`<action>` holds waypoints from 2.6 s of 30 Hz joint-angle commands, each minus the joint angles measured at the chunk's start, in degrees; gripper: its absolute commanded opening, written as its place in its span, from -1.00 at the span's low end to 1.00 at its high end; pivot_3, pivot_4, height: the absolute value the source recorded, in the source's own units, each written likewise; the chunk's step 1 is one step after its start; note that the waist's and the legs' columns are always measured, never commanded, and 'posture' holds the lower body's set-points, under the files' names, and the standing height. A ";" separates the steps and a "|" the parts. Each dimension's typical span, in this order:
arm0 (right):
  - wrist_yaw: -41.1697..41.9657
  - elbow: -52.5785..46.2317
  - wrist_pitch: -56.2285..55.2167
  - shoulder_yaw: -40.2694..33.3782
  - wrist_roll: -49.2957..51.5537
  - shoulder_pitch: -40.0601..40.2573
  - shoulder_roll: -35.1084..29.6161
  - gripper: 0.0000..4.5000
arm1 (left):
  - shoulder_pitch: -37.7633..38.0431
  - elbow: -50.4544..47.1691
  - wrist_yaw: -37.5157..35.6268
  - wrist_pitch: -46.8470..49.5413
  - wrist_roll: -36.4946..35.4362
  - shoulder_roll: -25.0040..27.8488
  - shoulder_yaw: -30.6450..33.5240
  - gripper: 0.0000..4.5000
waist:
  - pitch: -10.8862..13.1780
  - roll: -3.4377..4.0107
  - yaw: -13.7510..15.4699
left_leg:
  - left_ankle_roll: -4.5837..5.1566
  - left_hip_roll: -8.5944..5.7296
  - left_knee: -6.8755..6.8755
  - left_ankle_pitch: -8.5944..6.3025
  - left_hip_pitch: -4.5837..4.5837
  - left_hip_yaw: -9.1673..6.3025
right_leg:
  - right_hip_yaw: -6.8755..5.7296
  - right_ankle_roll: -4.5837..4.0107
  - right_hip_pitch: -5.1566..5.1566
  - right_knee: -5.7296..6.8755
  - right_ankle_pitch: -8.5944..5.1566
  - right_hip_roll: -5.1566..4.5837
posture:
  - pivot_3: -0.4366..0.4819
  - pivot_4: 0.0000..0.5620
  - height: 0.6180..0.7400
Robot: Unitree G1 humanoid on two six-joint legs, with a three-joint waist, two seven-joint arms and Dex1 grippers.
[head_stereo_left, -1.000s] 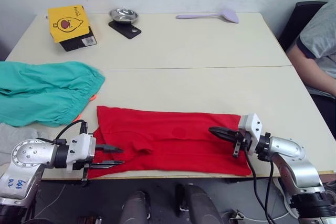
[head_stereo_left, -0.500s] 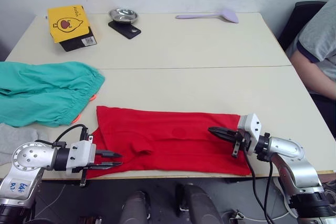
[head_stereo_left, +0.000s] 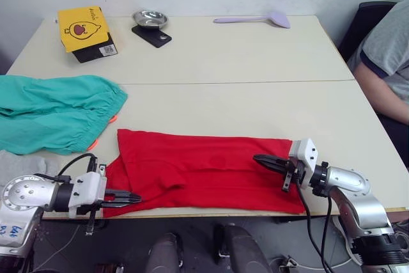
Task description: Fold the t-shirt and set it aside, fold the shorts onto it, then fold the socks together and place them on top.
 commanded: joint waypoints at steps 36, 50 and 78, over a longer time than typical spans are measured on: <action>2.47 -1.37 14.46 -8.28 7.63 -3.70 -12.28 0.99 | -0.73 -10.41 14.10 26.32 -13.11 -5.59 11.24 1.00 | -0.01 -0.05 0.13 | -0.01 -0.03 0.04 0.01 -0.01 -0.03 | 0.00 -0.05 0.00 -0.01 -0.03 -0.02 | -0.05 -0.47 1.00; 7.24 19.51 25.17 7.90 -5.72 -26.58 -16.98 0.82 | -10.57 -16.67 14.40 28.02 -17.83 -10.67 3.11 1.00 | 0.03 0.01 -0.04 | -0.07 -0.03 0.10 0.05 -0.05 -0.03 | 0.04 -0.05 -0.05 0.10 -0.02 0.02 | -0.05 -0.47 1.00; 3.07 49.43 0.30 28.01 -38.65 -61.90 -9.29 -0.99 | -13.73 -11.76 18.71 20.52 -13.61 -19.94 -1.76 1.00 | 0.12 0.16 -1.43 | -0.28 0.01 0.65 0.10 -0.18 0.01 | 0.05 0.01 -0.05 0.27 0.02 0.04 | -0.05 -0.47 1.00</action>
